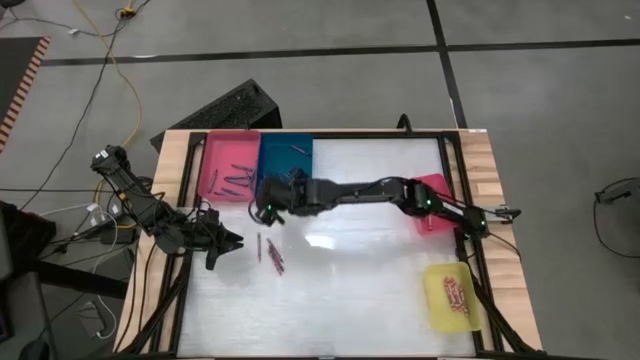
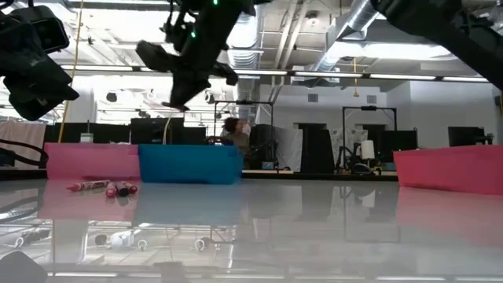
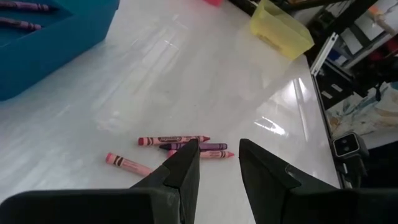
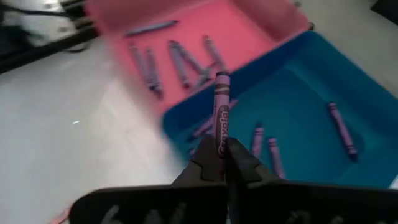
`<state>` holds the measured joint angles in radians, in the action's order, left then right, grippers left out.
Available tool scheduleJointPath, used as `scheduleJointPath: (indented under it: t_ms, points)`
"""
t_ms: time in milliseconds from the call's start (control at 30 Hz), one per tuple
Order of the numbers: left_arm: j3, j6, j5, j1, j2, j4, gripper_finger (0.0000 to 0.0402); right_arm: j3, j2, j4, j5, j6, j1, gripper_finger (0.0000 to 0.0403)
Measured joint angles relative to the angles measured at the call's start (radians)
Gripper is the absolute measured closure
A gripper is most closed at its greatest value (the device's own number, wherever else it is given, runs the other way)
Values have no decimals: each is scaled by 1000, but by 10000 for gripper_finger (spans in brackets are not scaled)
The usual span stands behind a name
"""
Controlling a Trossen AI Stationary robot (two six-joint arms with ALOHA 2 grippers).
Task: Sort crayons
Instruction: Put the purple crayon into the blue bin
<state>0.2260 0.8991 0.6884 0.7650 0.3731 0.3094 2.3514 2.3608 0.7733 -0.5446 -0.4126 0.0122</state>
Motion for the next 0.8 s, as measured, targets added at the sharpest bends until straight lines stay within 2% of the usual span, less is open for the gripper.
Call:
scheduleJointPath:
  t_ms: [133, 367, 533, 800]
  points:
    - [0, -4, 0, 0, 0, 1, 300, -3, 0, 7, 7, 2, -66, 400]
    - [0, -4, 5, 0, 0, 20, 300, -4, 40, -6, 77, -31, -166, 400]
    - [0, -3, 5, 0, 0, 26, 300, -3, 98, -67, 125, -38, -187, 400]
    - [0, 4, 3, 0, 0, 39, 300, 0, 143, -57, 128, -106, -220, 400]
